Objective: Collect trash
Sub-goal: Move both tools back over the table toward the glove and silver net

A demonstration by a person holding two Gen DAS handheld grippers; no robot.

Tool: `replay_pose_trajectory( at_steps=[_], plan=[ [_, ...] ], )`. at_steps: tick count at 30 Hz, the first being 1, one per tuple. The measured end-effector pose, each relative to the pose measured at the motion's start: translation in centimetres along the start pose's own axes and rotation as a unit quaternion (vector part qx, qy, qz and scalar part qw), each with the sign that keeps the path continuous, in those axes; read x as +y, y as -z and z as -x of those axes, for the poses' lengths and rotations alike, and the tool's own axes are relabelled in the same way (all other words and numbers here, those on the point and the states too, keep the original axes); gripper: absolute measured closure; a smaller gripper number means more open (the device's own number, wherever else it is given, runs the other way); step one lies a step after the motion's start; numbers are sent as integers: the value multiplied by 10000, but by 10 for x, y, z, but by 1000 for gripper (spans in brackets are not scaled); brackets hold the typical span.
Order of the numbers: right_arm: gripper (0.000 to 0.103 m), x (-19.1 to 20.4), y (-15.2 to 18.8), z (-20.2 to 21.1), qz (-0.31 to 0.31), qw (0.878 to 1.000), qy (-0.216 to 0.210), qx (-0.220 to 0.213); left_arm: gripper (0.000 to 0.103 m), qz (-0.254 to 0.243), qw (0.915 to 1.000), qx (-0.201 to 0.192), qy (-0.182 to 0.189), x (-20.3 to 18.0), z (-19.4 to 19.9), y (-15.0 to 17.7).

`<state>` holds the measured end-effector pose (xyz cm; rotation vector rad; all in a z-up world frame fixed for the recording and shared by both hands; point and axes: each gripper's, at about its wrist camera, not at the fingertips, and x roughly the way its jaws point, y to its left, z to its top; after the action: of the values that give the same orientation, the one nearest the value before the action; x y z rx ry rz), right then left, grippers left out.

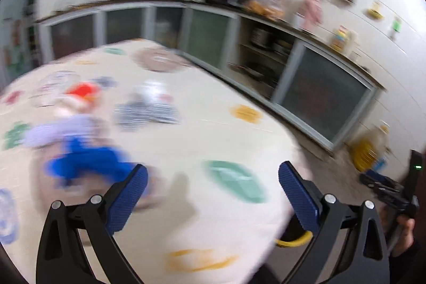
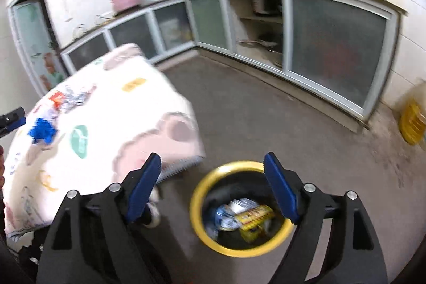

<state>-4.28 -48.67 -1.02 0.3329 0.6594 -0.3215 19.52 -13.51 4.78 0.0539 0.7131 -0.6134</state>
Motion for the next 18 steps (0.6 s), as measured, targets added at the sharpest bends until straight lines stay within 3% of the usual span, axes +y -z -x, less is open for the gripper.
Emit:
replay_pose_trajectory(
  at_steps=[4, 7, 11, 18],
  plan=[
    [23, 47, -16, -13, 375, 9986, -379, -63, 8, 362, 9955, -174, -863, 64, 32, 2],
    [21, 86, -28, -28, 663, 9953, -697, -64, 8, 653, 9897, -209, -1258, 102, 48, 7],
    [21, 132, -44, -51, 958, 9903, -1006, -21, 8, 834, 9865, -158, -1401, 128, 53, 15],
    [21, 204, -65, -93, 1411, 9813, -1302, 167, 8, 763, 9879, 102, -1346, 138, 26, 25]
  ],
)
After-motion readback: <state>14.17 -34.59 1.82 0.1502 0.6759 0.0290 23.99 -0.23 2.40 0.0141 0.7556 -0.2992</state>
